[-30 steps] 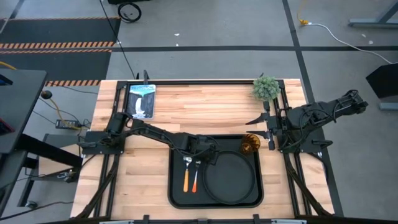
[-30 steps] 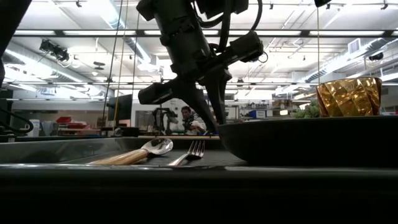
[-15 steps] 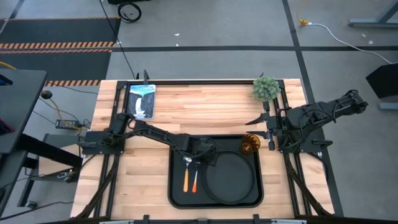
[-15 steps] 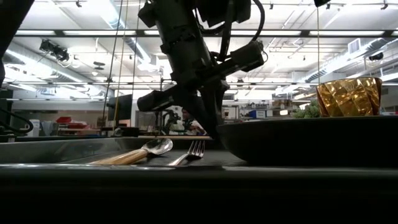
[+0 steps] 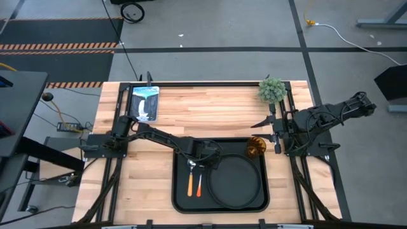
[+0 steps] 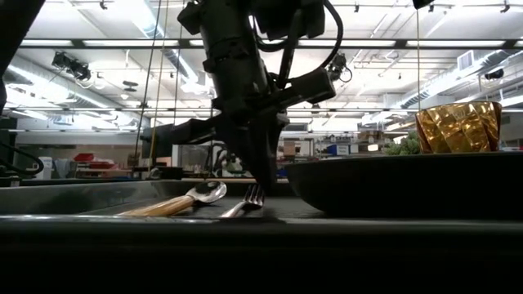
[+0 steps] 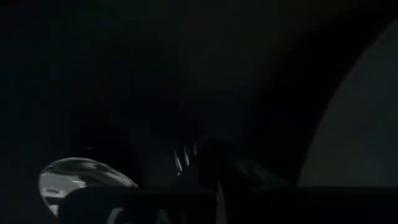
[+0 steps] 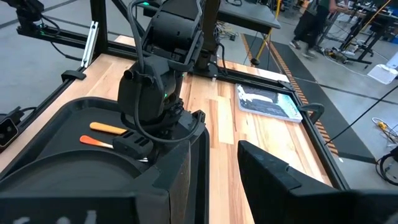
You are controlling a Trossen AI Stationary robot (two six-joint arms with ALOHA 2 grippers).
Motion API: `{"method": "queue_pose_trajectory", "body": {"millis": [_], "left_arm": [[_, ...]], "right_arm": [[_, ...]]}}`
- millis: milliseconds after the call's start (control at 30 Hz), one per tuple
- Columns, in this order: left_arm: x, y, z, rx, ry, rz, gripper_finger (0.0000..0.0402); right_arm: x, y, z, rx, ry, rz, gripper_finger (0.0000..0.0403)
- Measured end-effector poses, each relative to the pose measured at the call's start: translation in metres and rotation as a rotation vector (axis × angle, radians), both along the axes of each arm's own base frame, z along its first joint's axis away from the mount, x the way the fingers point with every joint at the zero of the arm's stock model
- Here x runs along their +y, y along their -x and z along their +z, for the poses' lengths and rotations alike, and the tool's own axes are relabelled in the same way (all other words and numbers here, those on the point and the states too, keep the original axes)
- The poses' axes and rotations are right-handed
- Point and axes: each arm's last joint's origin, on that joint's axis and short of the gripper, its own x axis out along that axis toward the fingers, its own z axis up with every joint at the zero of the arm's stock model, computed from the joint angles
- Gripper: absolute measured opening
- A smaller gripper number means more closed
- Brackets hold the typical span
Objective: Pick and place plate/cup/fork/spoon on tray
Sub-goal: Return to Home Position
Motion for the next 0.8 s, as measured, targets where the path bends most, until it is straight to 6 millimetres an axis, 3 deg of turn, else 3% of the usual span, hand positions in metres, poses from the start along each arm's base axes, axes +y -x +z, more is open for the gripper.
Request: {"method": "queue_pose_trajectory", "body": {"millis": [800], "left_arm": [[0.0002, 0.0002, 0.0030, -0.009, -0.014, -0.038, 0.0008]], "right_arm": [[0.0000, 0.0000, 0.0000, 0.001, 0.004, 0.002, 0.0142]]}}
